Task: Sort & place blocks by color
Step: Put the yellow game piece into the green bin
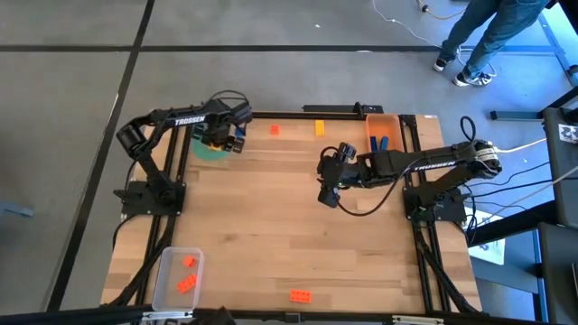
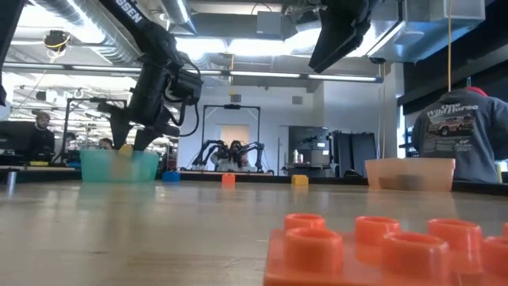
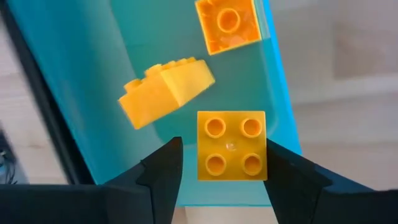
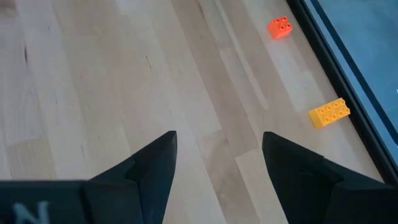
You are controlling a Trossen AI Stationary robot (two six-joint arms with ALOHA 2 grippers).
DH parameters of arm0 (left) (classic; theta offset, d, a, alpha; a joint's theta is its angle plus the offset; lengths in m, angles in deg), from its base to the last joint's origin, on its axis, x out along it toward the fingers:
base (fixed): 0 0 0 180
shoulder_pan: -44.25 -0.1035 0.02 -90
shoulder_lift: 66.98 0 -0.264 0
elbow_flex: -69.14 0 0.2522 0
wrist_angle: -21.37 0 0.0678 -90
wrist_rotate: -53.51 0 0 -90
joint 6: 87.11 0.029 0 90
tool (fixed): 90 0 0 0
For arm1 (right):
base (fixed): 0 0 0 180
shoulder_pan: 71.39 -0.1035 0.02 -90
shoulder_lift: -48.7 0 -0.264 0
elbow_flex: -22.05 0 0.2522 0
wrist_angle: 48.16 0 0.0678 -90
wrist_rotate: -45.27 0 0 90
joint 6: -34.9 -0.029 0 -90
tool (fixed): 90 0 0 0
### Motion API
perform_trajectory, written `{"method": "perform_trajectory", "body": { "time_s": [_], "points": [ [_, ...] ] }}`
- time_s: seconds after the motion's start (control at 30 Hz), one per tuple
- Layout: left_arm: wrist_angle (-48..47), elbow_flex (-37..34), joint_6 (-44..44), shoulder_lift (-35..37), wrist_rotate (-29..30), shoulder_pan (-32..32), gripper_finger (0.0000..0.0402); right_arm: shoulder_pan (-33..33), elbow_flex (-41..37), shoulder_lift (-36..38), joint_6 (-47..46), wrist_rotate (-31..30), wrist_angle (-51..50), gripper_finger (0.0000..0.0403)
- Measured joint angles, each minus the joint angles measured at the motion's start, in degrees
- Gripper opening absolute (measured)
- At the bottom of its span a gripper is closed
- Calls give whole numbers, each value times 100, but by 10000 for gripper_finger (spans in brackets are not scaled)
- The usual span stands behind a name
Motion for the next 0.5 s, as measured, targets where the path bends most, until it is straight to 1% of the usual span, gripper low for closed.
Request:
{"method": "perform_trajectory", "body": {
  "time_s": [0.13,0.23,0.33,0.4,0.5],
  "points": [
    [16,0,353,0,-365,-88,196,0,0,0,-7,2,-2,238],
    [45,0,294,0,-6,-103,196,0,0,0,-7,2,-2,238],
    [162,0,162,0,24,-103,196,0,0,0,-9,4,-2,238],
    [335,0,183,0,-175,-123,196,0,0,0,-9,4,0,238],
    [515,0,293,2,-647,-224,195,0,0,0,-9,7,-2,238]
  ]
}}
